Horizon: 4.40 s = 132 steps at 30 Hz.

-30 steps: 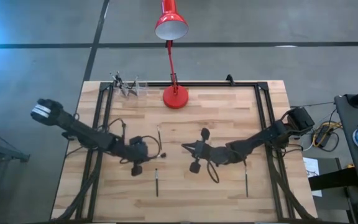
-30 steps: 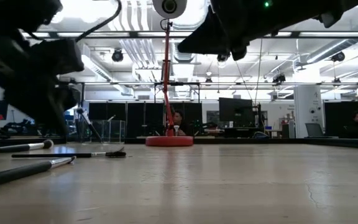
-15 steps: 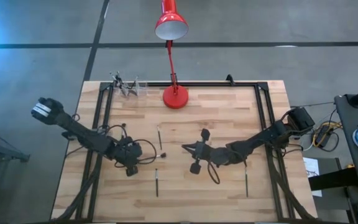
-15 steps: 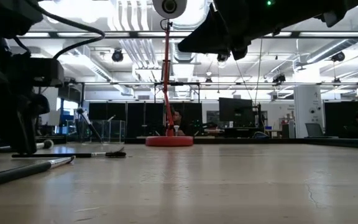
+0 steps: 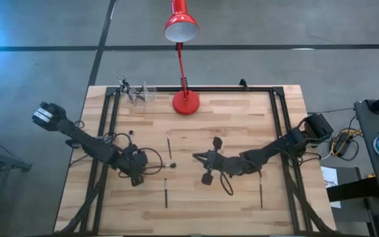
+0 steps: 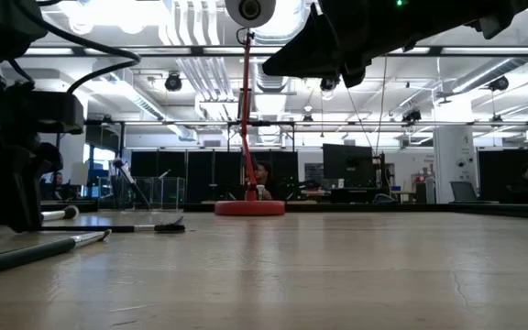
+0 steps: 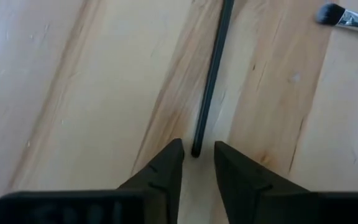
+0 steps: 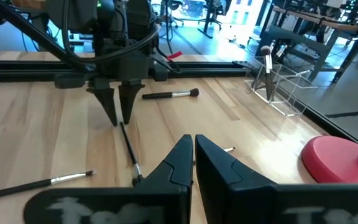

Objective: Pick & Place Makeup Supplies
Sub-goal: Put the makeup brush into the transparent organizer

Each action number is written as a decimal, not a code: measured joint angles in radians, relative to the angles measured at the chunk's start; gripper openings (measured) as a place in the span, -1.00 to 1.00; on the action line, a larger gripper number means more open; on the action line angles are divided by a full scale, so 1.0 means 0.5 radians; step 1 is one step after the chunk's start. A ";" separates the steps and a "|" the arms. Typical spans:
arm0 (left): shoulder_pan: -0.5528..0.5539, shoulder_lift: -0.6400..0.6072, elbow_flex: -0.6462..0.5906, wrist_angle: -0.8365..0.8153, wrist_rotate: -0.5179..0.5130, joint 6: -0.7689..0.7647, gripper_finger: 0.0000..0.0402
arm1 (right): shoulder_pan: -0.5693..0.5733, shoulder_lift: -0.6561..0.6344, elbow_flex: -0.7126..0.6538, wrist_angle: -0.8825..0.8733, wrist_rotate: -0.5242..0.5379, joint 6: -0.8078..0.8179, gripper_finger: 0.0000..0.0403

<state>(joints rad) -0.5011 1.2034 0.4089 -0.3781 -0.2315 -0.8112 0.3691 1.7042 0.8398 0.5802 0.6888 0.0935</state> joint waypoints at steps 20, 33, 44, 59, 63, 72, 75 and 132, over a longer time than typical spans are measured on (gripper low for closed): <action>-0.249 0.008 -0.145 0.607 -0.466 0.009 -1.00 | -0.001 0.001 -0.001 -0.003 0.001 0.018 -0.94; -0.263 0.008 -0.360 1.730 -0.790 0.580 -1.00 | -0.001 0.001 -0.055 -0.013 0.013 0.065 -0.94; -0.001 0.006 -0.687 2.908 -0.607 1.194 -1.00 | -0.101 -0.011 -0.278 0.346 -0.109 0.028 -0.94; 0.394 0.361 -0.465 3.400 0.051 1.540 -1.00 | -0.159 0.052 -0.232 0.814 -0.393 -0.118 -0.60; 0.397 0.521 -0.406 3.535 0.077 1.596 -1.00 | -0.159 0.052 -0.150 0.812 -0.394 -0.196 -0.38; 0.410 0.650 -0.347 3.648 0.123 1.642 -1.00 | -0.159 0.052 -0.044 0.813 -0.416 -0.294 -0.15; 0.411 0.658 -0.336 3.654 0.123 1.643 -1.00 | -0.159 0.052 -0.008 0.829 -0.526 -0.320 -0.16; 0.436 0.145 -0.767 3.550 -0.094 1.621 -0.72 | -0.182 0.050 0.119 0.786 -0.639 -0.453 -0.93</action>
<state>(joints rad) -0.2829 1.2759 0.0257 1.3967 -0.2784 -0.0007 0.2783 1.7294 0.8993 0.9733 0.3690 -0.1332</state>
